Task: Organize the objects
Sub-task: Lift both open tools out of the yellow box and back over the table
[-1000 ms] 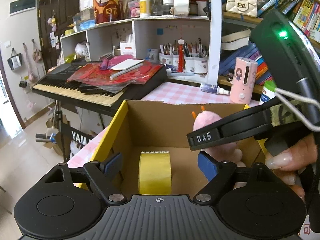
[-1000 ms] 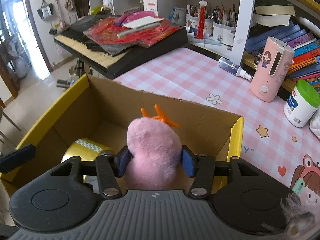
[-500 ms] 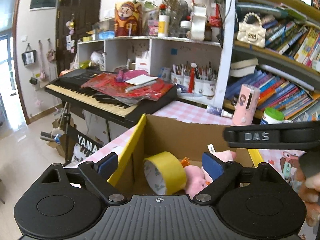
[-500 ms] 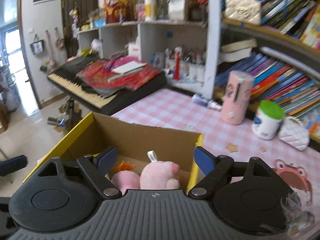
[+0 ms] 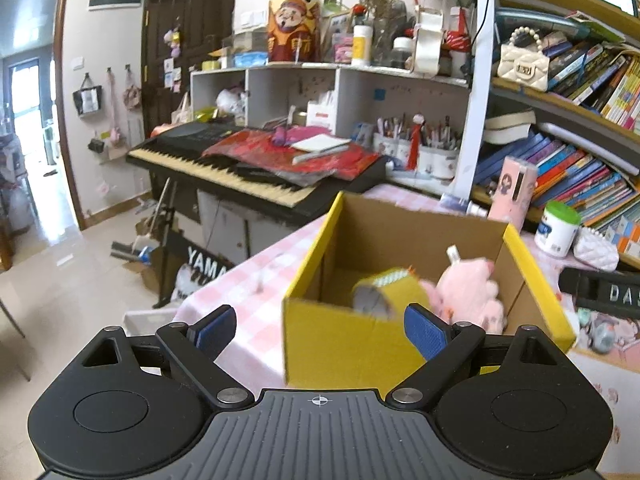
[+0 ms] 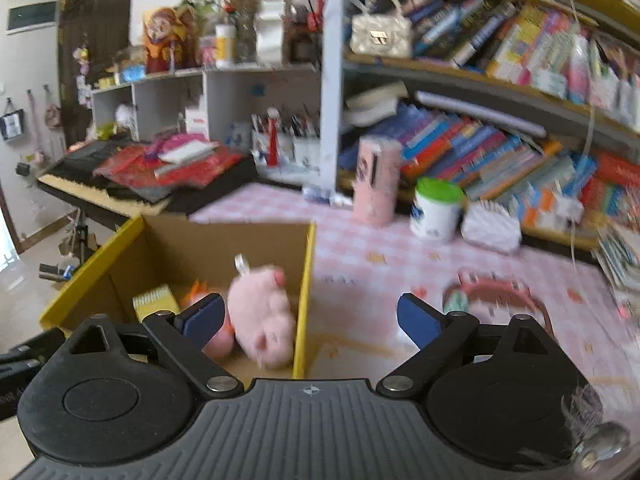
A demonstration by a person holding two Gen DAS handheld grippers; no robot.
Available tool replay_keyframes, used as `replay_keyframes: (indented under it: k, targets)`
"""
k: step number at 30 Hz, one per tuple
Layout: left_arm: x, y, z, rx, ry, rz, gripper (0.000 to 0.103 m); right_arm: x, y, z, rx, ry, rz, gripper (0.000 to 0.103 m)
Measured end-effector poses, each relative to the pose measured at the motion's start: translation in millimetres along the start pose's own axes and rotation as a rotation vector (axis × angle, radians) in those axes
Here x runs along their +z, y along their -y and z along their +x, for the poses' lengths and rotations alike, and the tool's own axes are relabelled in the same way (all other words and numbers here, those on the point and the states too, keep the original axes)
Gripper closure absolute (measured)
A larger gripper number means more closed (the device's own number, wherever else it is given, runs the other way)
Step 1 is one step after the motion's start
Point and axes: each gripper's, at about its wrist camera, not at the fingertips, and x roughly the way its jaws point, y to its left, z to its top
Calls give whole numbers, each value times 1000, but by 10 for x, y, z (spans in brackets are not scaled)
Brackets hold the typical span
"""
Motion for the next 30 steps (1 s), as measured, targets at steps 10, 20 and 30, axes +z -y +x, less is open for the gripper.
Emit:
replay_keyframes:
  k: [10,20,30]
  targets:
    - [-406,-261,-338,35,-82,-22,10,-590,-297,-298,-6,-128,-63,8]
    - [-562,-335,-616,17,-88,17,10,-910,-324,-620,-17,-176,-31,6]
    - [-720,-262,-760,-37,-112,70,10,-1193,-226,-848,-62,-210,-15,6]
